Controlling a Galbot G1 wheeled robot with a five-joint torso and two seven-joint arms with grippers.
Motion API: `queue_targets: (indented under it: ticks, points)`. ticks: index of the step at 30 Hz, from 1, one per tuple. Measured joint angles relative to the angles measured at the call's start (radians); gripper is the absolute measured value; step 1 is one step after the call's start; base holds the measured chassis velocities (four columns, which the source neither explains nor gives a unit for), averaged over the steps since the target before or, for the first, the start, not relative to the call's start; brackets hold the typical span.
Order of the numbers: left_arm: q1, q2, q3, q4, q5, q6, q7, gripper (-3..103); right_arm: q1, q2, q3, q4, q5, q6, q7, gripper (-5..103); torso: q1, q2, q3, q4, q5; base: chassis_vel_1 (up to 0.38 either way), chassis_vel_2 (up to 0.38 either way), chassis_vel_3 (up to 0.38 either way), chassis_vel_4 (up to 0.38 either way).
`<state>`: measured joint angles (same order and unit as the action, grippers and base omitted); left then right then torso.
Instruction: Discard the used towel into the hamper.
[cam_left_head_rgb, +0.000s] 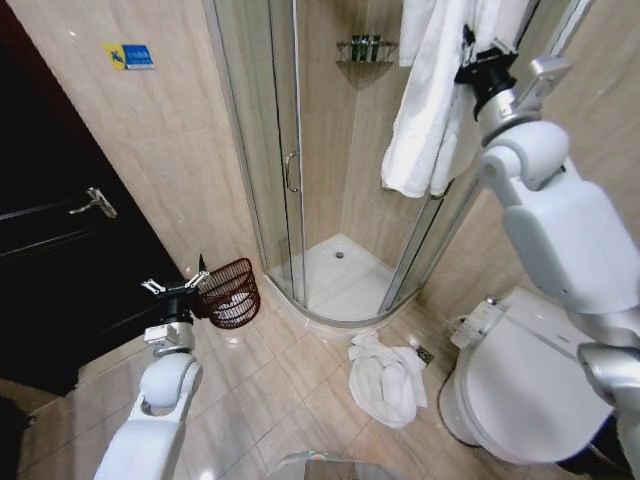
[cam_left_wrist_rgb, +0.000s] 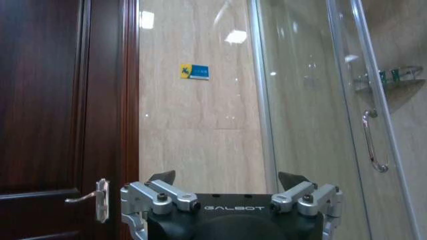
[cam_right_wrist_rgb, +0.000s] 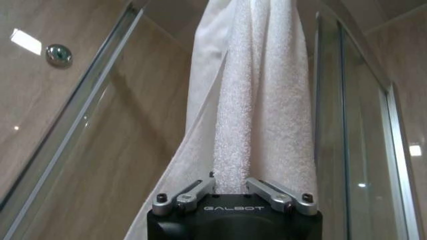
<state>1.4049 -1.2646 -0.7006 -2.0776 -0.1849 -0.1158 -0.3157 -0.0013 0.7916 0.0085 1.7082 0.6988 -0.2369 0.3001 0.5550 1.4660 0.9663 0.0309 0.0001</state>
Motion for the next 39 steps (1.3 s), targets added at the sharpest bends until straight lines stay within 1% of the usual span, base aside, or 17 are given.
queue_targets:
  ticks: [14, 28, 33, 39]
  points:
    - [0.003, -0.005, 0.010, -0.012, 0.001, 0.000, -0.001, 100, -0.134, -0.052, 0.087, 0.051, 0.016, 0.001, -0.019, 4, 0.000, 0.000, 0.000, 0.0001, -0.0001, 0.000, 0.000, 0.000, 0.000]
    - [0.001, -0.010, 0.020, -0.019, 0.005, 0.008, -0.003, 100, -0.237, -0.070, 0.155, 0.076, 0.022, 0.009, -0.045, 4, 0.000, 0.000, 0.000, 0.0001, -0.0002, 0.000, 0.000, 0.000, 0.000]
    - [0.002, -0.010, 0.021, -0.025, 0.004, 0.013, -0.003, 100, -0.331, -0.074, 0.205, 0.087, 0.030, 0.027, -0.070, 4, 0.000, 0.000, 0.000, 0.0000, 0.0001, 0.000, 0.000, 0.000, 0.000]
    - [0.007, -0.011, 0.022, -0.032, 0.005, 0.014, -0.004, 100, -0.371, -0.077, 0.220, 0.103, 0.037, 0.030, -0.078, 4, 0.000, 0.000, 0.000, 0.0001, 0.0000, 0.000, 0.000, 0.000, 0.000]
